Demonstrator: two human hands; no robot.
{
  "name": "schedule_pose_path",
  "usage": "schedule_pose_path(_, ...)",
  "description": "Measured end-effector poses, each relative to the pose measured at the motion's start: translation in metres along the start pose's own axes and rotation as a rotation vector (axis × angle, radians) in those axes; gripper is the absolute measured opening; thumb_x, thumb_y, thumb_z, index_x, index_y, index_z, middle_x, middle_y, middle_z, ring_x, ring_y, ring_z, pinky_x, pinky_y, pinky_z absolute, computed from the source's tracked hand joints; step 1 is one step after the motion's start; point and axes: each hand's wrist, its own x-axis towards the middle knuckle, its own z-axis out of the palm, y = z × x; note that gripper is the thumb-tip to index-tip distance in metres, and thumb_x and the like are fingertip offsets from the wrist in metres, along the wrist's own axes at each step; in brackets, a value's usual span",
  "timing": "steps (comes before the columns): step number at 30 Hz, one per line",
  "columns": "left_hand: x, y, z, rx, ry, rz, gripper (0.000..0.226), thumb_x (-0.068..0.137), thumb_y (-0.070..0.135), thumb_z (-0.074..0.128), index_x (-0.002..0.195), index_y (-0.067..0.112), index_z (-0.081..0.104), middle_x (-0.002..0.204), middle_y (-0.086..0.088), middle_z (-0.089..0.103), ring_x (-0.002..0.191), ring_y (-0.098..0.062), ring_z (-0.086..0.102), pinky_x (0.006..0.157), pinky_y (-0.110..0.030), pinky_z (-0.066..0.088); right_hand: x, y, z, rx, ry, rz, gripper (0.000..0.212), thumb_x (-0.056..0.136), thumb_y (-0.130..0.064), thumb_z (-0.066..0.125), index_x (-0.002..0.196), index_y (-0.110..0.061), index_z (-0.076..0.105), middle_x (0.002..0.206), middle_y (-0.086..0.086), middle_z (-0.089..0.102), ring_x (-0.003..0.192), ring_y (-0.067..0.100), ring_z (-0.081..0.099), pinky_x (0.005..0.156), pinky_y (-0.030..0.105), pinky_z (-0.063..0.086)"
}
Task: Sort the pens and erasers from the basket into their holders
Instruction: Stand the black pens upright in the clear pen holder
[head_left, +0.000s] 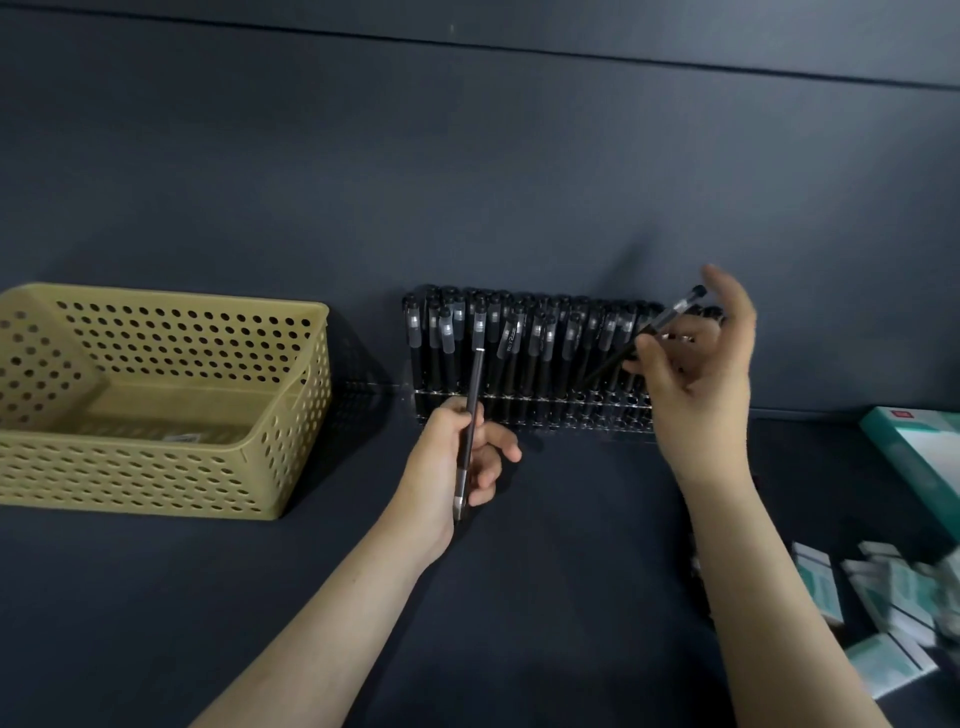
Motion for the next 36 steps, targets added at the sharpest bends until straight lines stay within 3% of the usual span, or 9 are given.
schedule_pose_path(3,0.001,0.0,0.001,0.051,0.013,0.02,0.02,0.101,0.013,0.032,0.091,0.011,0.049,0.064,-0.009,0.061,0.042,-0.014,0.038,0.038,-0.021,0.023,-0.003,0.0,0.001,-0.061,0.057,-0.042,0.06,0.093,0.0,0.056,0.137,-0.032,0.029,0.096,0.005,0.057,0.082,0.018,0.066,0.078,0.044,0.058)
schedule_pose_path(7,-0.003,-0.001,0.001,0.132,0.013,0.049,0.022,0.101,0.029,0.042,0.106,0.016,0.058,0.061,-0.005,0.055,0.039,-0.012,0.033,0.039,-0.02,0.018,-0.005,0.004,0.005,-0.102,0.048,-0.062,0.053,0.093,0.0,0.056,0.132,-0.03,0.036,0.097,-0.01,0.055,0.085,0.01,0.066,0.079,0.032,0.058)
schedule_pose_path(11,0.0,-0.002,0.003,0.098,0.035,0.006,0.021,0.1,0.011,0.031,0.104,0.009,0.052,0.056,-0.003,0.051,0.038,-0.011,0.03,0.04,-0.022,0.015,-0.007,0.005,0.01,-0.096,0.032,-0.038,0.052,0.093,0.001,0.057,0.136,-0.021,0.037,0.097,-0.008,0.055,0.084,0.009,0.066,0.078,0.025,0.056)
schedule_pose_path(15,0.003,-0.003,0.003,0.03,0.062,-0.008,0.028,0.095,-0.001,0.025,0.096,0.009,0.051,0.058,-0.005,0.054,0.043,-0.013,0.038,0.04,-0.023,0.023,-0.006,0.004,0.008,-0.128,-0.016,-0.05,0.055,0.092,-0.002,0.06,0.13,-0.036,0.039,0.096,-0.006,0.055,0.087,0.013,0.062,0.078,0.028,0.056)
schedule_pose_path(19,0.004,-0.003,0.003,0.062,0.075,0.019,0.026,0.101,0.007,0.035,0.103,0.019,0.058,0.064,-0.004,0.058,0.047,-0.013,0.043,0.04,-0.023,0.028,-0.008,0.009,0.011,-0.244,-0.072,-0.096,0.049,0.091,-0.003,0.061,0.131,-0.028,0.047,0.094,-0.002,0.056,0.081,0.006,0.056,0.072,0.009,0.046)
schedule_pose_path(23,0.004,-0.002,0.002,0.102,0.08,0.034,0.034,0.098,0.003,0.033,0.108,0.019,0.062,0.067,-0.002,0.06,0.047,-0.011,0.041,0.04,-0.022,0.027,-0.01,0.018,0.014,-0.369,-0.171,-0.147,0.044,0.093,-0.01,0.061,0.135,-0.02,0.054,0.104,-0.004,0.051,0.084,0.011,0.055,0.076,0.016,0.049)
schedule_pose_path(28,0.0,0.0,0.002,0.123,0.096,0.087,0.039,0.097,-0.001,0.039,0.106,0.021,0.07,0.078,0.005,0.063,0.055,-0.01,0.049,0.048,-0.022,0.036,-0.008,0.008,0.011,-0.354,-0.125,-0.202,0.043,0.094,-0.022,0.06,0.137,-0.025,0.052,0.108,-0.006,0.048,0.087,0.014,0.053,0.079,0.018,0.046)
schedule_pose_path(31,-0.002,0.0,0.001,0.266,0.075,0.154,0.035,0.096,0.003,0.05,0.102,0.029,0.073,0.083,0.009,0.064,0.065,-0.008,0.057,0.059,-0.022,0.046,-0.008,-0.006,0.014,-0.119,-0.224,-0.036,0.041,0.091,-0.022,0.065,0.127,-0.037,0.053,0.11,-0.006,0.057,0.095,0.012,0.058,0.081,0.02,0.048)
schedule_pose_path(36,-0.001,0.002,-0.002,0.27,0.104,0.234,0.022,0.089,0.004,0.063,0.105,0.019,0.067,0.083,0.008,0.07,0.078,-0.008,0.067,0.079,-0.024,0.054,-0.006,-0.006,0.009,-0.045,-0.446,0.177,0.017,0.085,-0.006,0.071,0.091,-0.021,0.072,0.089,-0.005,0.069,0.08,0.005,0.064,0.074,0.017,0.049)
